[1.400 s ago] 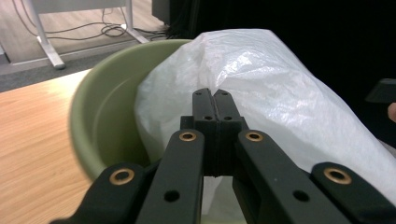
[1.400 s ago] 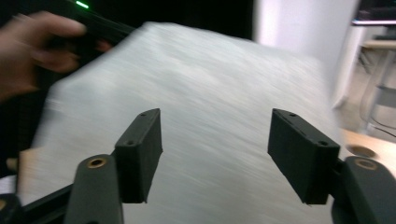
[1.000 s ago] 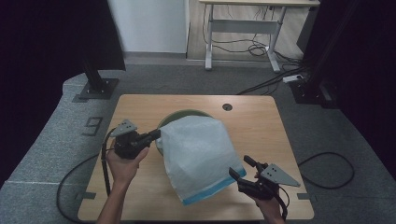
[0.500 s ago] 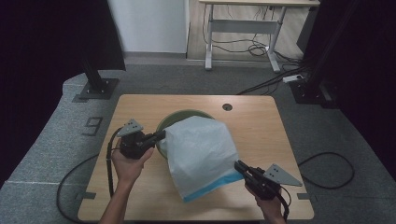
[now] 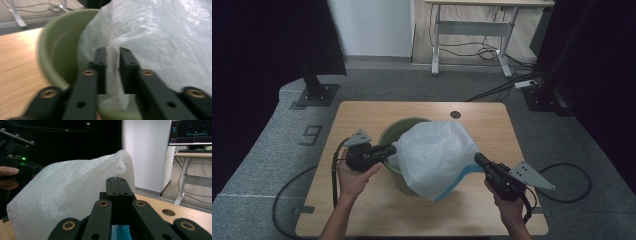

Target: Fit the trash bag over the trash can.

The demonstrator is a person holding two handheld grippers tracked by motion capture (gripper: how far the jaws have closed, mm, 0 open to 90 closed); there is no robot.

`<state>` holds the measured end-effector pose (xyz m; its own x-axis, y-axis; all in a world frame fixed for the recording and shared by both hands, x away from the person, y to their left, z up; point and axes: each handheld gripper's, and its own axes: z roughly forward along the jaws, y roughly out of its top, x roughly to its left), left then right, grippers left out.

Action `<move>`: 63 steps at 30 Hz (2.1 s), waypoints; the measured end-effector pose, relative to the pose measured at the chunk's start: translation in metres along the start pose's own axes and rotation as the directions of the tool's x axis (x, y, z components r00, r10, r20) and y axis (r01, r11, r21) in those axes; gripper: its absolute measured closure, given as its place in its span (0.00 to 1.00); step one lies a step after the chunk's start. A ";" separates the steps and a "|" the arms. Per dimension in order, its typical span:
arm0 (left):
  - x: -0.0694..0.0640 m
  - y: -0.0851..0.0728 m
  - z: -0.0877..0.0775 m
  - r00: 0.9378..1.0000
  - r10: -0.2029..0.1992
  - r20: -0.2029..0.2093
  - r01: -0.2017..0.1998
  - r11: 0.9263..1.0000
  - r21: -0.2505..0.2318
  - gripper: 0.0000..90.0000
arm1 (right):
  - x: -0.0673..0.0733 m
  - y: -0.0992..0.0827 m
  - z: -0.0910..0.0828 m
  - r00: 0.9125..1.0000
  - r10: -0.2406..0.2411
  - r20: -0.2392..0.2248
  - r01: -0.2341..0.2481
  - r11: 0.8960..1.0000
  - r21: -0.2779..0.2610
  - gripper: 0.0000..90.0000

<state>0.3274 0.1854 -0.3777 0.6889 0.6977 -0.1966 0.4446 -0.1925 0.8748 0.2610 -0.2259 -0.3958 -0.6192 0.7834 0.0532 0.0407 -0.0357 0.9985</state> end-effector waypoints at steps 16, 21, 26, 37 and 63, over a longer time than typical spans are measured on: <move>-0.012 0.005 -0.031 0.996 0.061 0.061 -0.060 0.998 -0.030 0.60 | 0.012 0.009 0.018 1.000 -0.026 -0.014 0.027 0.998 0.049 0.98; -0.025 0.009 -0.016 0.990 0.092 0.110 -0.098 0.994 0.050 0.47 | 0.016 0.010 0.021 0.999 -0.036 -0.027 0.037 0.998 0.051 0.98; -0.038 0.010 -0.009 0.982 0.121 0.142 -0.128 0.991 0.047 0.45 | 0.021 0.005 0.026 0.999 -0.026 -0.047 0.029 0.998 0.063 0.98; -0.056 0.011 -0.008 0.971 0.163 0.173 -0.169 0.985 0.025 0.44 | 0.032 0.005 0.034 0.998 -0.032 -0.052 0.036 0.997 0.067 0.98; -0.080 0.012 0.016 0.958 0.191 0.213 -0.212 0.974 0.082 0.41 | 0.046 -0.003 0.044 0.995 -0.034 -0.089 0.041 0.996 0.078 0.98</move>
<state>0.2868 0.1167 -0.3589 0.8668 0.4850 -0.1160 0.3339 -0.3917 0.8574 0.2668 -0.1621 -0.3965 -0.6878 0.7257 0.0198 0.0765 0.0453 0.9960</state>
